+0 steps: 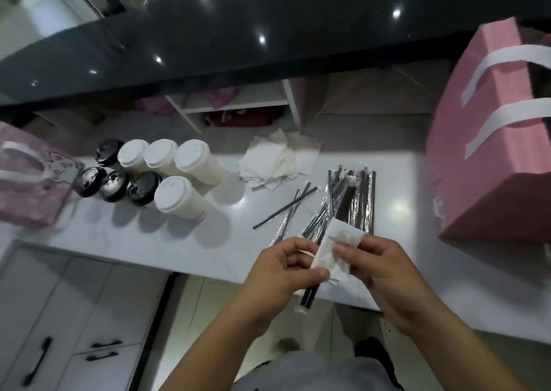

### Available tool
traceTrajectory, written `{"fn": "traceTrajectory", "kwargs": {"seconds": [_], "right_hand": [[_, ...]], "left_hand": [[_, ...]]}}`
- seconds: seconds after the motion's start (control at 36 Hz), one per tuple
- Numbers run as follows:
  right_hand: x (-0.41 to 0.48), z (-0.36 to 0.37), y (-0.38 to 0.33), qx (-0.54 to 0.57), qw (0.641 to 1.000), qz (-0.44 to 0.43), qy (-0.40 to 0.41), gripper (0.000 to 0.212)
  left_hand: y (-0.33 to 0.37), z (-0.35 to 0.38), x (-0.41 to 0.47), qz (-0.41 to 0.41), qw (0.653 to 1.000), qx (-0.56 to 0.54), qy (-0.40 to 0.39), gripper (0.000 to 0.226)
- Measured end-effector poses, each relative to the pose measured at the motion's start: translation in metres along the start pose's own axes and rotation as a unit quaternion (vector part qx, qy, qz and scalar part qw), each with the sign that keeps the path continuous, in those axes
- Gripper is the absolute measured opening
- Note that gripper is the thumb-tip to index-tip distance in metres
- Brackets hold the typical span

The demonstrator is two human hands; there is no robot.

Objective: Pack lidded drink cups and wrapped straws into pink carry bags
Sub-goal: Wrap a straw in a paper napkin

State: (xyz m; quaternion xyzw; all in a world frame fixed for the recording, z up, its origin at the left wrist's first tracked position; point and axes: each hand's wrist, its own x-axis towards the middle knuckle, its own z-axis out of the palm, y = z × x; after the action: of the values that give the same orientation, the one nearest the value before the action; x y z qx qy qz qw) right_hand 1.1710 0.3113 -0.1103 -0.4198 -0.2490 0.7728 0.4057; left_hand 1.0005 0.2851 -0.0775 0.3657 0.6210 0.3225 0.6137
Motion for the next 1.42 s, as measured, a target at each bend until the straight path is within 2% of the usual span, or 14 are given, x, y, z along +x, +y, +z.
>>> {"fn": "traceTrajectory", "kwargs": {"seconds": [0.22,0.42,0.47,0.58,0.64,0.69,0.72,0.81,0.89,0.92,1.03,1.08,1.25,1.42], "right_hand": [[-0.008,0.087,0.03,-0.058,0.997,-0.051,0.021,0.035],[-0.005,0.221,0.101,-0.148,0.985,-0.085,-0.022,0.023],[0.0,0.255,0.119,-0.165,0.98,-0.098,-0.045,0.033],[0.01,0.315,0.145,-0.203,0.964,-0.138,-0.101,0.072],[0.015,0.342,0.15,-0.249,0.947,-0.163,-0.124,0.06],[0.021,0.368,0.148,-0.292,0.925,-0.18,-0.166,0.022],[0.025,0.383,0.147,-0.32,0.911,-0.189,-0.181,0.015],[0.046,0.422,0.142,-0.449,0.83,-0.273,-0.187,0.032],[0.071,0.464,0.14,-0.526,0.765,-0.317,-0.194,0.012],[0.083,0.477,0.141,-0.527,0.756,-0.331,-0.206,0.016],[0.134,0.531,0.148,-0.49,0.764,-0.323,-0.269,0.049],[0.164,0.559,0.154,-0.475,0.761,-0.336,-0.287,0.056],[0.239,0.639,0.162,-0.445,0.732,-0.414,-0.309,0.04],[0.321,0.703,0.156,-0.464,0.706,-0.432,-0.315,0.028]], "left_hand": [[-0.015,-0.079,-0.033,0.079,0.996,-0.036,-0.006,0.026],[-0.062,-0.218,-0.094,0.103,0.992,-0.065,0.029,0.031],[-0.079,-0.26,-0.113,0.101,0.989,-0.084,0.062,0.033],[-0.117,-0.343,-0.154,0.094,0.969,-0.125,0.189,0.028],[-0.134,-0.379,-0.171,0.077,0.962,-0.106,0.241,0.025],[-0.15,-0.413,-0.183,0.054,0.957,-0.052,0.281,0.025],[-0.156,-0.43,-0.187,0.043,0.955,-0.022,0.293,0.026],[-0.162,-0.477,-0.195,0.03,0.949,0.049,0.309,0.028],[-0.153,-0.52,-0.201,0.032,0.937,0.086,0.338,0.033],[-0.147,-0.533,-0.202,0.035,0.931,0.1,0.348,0.034],[-0.119,-0.592,-0.2,0.048,0.913,0.104,0.391,0.031],[-0.104,-0.624,-0.195,0.051,0.899,0.144,0.41,0.031],[-0.035,-0.722,-0.165,0.107,0.861,0.222,0.445,0.028],[0.044,-0.804,-0.107,0.115,0.803,0.391,0.436,0.036]]}}
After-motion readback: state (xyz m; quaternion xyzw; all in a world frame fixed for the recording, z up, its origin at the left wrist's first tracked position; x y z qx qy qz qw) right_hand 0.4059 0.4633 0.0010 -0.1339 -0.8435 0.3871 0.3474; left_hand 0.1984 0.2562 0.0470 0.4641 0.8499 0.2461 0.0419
